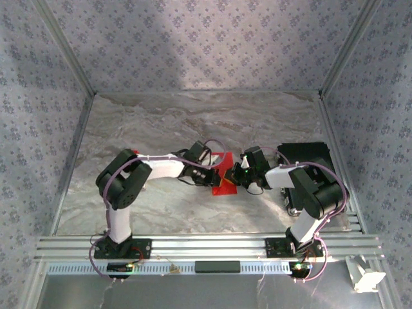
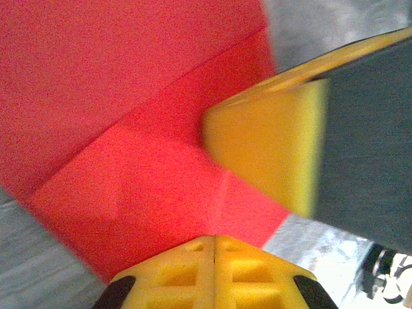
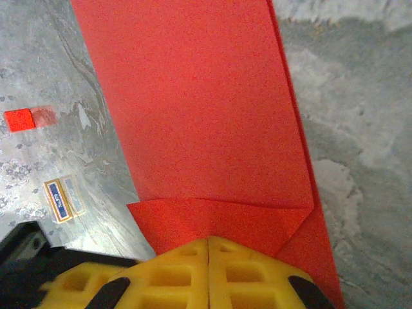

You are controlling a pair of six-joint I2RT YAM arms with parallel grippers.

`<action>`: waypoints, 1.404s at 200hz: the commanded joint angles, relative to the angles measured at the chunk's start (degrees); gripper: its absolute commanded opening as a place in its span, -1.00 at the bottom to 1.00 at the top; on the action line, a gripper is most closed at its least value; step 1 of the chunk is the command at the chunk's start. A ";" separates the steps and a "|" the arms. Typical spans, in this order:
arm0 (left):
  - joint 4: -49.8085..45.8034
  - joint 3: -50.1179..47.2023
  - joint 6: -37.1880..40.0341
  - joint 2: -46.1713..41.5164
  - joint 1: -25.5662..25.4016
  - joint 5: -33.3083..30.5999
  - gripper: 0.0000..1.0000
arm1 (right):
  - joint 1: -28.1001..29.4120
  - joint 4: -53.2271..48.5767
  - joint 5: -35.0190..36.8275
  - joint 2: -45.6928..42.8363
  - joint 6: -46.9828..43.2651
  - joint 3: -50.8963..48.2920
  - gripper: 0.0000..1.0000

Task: Fold a paper plane with a square sheet of paper (pick it up from the middle)
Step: Fold the triangle a second time at the center of the table.

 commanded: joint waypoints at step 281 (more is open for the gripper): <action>-1.12 -7.04 0.47 0.96 0.77 -3.86 -1.00 | -8.50 -7.74 0.45 -2.73 -5.43 4.35 -0.83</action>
